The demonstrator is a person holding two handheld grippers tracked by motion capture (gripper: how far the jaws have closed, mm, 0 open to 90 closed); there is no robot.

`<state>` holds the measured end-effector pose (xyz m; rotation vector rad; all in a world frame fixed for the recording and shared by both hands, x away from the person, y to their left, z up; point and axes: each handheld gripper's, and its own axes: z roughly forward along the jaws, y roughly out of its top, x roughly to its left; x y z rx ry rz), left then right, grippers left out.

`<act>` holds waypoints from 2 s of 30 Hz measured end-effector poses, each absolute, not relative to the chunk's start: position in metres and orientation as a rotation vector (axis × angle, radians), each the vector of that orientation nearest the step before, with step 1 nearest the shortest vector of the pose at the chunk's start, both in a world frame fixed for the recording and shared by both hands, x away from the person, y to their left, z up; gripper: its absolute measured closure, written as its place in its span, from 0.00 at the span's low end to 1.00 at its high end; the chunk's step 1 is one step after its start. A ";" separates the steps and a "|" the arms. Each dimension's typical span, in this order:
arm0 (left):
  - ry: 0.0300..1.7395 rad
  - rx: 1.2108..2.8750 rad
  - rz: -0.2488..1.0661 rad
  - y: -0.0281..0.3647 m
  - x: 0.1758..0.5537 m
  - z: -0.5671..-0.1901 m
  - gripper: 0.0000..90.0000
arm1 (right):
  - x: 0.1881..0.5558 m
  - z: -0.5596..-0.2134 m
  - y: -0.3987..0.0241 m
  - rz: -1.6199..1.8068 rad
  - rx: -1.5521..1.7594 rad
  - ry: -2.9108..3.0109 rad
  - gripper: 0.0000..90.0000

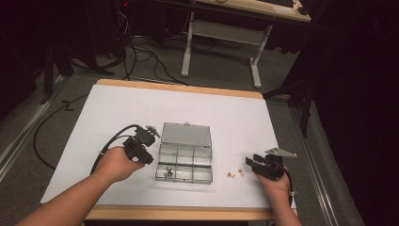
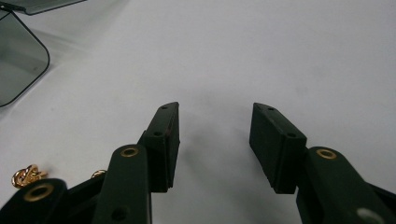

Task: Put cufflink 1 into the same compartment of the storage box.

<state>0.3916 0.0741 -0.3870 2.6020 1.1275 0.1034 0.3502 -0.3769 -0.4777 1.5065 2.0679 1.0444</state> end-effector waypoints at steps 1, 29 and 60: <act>1.142 2.589 0.103 0.077 0.393 -0.388 0.78 | 0.350 -0.478 -0.377 1.044 1.507 2.068 0.59; 1.348 2.433 0.154 0.160 0.402 -0.443 0.74 | 0.351 -0.478 -0.377 1.044 1.517 2.071 0.59; 1.148 1.986 0.573 0.199 0.370 -0.483 0.56 | 0.342 -0.457 -0.361 0.989 1.510 2.113 0.55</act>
